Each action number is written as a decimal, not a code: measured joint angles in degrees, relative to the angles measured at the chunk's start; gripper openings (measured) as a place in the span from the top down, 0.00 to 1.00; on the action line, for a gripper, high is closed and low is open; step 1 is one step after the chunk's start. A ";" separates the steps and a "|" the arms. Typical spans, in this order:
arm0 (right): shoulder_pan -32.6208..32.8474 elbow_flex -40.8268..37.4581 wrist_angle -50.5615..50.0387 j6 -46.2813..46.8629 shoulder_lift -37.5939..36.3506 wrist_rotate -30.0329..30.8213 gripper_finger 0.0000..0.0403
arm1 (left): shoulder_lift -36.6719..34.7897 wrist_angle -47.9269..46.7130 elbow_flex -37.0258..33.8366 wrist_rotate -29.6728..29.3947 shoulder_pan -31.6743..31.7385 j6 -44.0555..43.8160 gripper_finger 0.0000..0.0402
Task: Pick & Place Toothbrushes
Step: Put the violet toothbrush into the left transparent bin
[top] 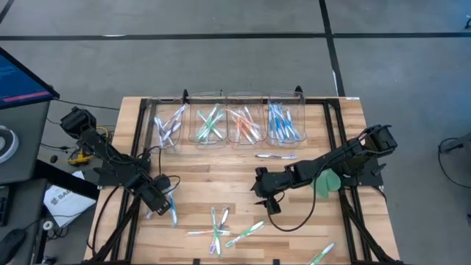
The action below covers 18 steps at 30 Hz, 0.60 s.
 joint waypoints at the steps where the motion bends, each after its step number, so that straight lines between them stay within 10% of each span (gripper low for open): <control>1: 0.00 0.00 0.81 1.57 0.00 -0.01 0.35 | 0.00 0.06 0.00 -0.04 0.00 0.00 0.96; 18: 0.02 0.02 4.67 1.65 0.02 0.00 0.35 | -5.94 -18.81 13.15 -7.72 5.14 9.18 0.97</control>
